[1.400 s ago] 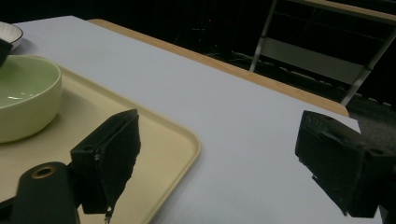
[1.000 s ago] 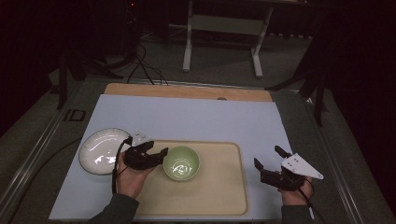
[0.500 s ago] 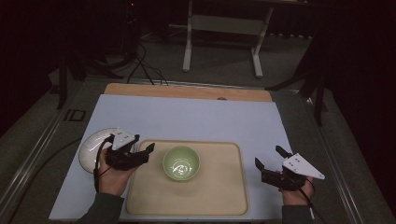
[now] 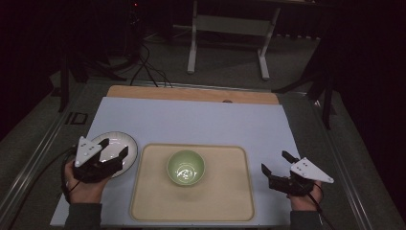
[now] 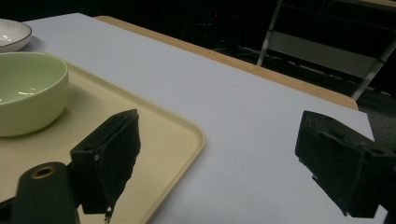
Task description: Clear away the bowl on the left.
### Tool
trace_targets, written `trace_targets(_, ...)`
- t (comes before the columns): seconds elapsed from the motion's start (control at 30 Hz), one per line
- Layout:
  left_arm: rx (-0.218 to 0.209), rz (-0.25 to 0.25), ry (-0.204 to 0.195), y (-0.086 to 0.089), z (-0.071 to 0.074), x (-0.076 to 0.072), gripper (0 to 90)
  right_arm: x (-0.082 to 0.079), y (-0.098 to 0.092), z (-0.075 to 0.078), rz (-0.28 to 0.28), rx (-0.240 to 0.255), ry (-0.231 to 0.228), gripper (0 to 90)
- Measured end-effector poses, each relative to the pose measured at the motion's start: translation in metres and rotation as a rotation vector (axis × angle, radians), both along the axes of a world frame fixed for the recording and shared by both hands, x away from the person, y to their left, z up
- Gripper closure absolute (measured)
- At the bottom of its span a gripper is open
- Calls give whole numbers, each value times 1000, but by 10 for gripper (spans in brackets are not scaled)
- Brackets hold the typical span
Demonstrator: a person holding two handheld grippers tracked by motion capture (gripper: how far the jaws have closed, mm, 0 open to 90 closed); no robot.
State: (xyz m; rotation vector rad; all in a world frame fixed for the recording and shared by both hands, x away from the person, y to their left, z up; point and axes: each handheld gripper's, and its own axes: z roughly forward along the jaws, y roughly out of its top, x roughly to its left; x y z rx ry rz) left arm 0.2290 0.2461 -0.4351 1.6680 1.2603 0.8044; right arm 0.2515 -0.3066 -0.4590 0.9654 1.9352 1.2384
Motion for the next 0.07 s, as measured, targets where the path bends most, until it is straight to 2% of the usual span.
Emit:
trace_targets(0.03,-1,22,2,5,-2,-1,312,0,0,0,-1,1,1,136)
trace_targets(0.07,-1,22,2,5,-2,-1,311,1,-1,0,-1,3,3,136)
